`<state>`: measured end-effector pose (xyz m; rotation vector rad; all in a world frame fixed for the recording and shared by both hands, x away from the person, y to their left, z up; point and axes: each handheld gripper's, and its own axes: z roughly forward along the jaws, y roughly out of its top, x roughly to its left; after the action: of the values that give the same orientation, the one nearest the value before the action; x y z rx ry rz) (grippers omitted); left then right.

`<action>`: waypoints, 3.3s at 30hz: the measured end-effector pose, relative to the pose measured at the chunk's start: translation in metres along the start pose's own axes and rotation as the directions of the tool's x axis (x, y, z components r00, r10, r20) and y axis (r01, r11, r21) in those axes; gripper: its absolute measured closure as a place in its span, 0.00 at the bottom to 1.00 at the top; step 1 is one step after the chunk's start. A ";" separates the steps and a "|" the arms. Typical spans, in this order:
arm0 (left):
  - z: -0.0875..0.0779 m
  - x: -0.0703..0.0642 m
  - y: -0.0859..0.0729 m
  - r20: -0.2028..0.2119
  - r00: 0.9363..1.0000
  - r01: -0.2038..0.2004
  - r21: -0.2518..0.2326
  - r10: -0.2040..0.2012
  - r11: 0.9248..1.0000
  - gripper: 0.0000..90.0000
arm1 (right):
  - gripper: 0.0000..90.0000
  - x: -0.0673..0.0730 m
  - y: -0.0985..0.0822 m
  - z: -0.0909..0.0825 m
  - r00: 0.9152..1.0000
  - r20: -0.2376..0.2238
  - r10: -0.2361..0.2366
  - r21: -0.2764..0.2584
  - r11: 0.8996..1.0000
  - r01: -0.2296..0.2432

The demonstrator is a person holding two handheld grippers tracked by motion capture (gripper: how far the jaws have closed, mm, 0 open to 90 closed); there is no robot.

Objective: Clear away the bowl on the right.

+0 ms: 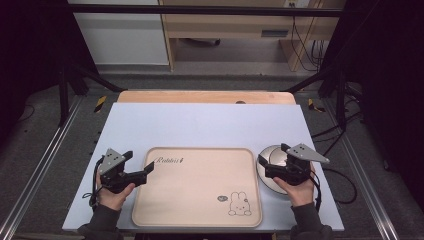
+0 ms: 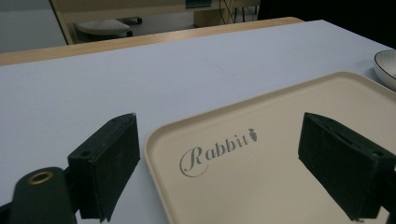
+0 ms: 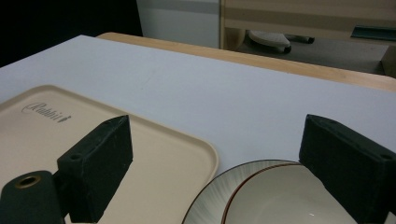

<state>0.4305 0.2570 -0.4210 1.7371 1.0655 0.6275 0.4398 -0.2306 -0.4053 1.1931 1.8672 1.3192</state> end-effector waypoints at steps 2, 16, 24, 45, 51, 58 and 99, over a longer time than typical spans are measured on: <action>0.000 0.000 0.000 0.000 1.000 0.001 0.002 -0.001 1.000 0.13 | 0.11 -0.002 0.000 -0.001 1.000 0.008 0.001 0.001 1.000 -0.001; 0.000 0.002 -0.001 -0.001 1.000 0.005 0.006 -0.005 1.000 0.13 | 0.13 -0.020 0.001 -0.010 0.996 0.073 0.047 0.014 0.999 -0.049; 0.001 0.002 -0.001 -0.002 1.000 0.004 0.009 -0.004 1.000 0.14 | 0.15 -0.029 0.001 -0.013 0.992 0.110 0.060 0.034 0.997 -0.064; 0.001 0.002 -0.001 -0.003 1.000 0.001 0.013 -0.001 1.000 0.14 | 0.22 -0.050 -0.006 -0.019 0.979 0.188 0.081 0.103 0.989 -0.102; 0.001 0.001 -0.001 -0.003 1.000 -0.004 0.017 0.004 1.000 0.14 | 0.23 -0.054 -0.008 -0.018 0.977 0.201 0.076 0.124 0.987 -0.102; 0.001 0.001 -0.001 -0.002 1.000 -0.004 0.015 0.004 1.000 0.14 | 0.26 -0.060 -0.012 -0.018 0.969 0.233 0.079 0.143 0.983 -0.114; 0.002 0.000 -0.002 0.001 1.000 -0.009 0.025 0.009 1.000 0.14 | 0.51 -0.082 -0.034 -0.008 0.947 0.285 0.145 0.287 0.930 -0.229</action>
<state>0.4316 0.2560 -0.4239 1.7650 1.0697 0.6221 0.4581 -0.3112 -0.4376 1.6627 1.8506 0.9169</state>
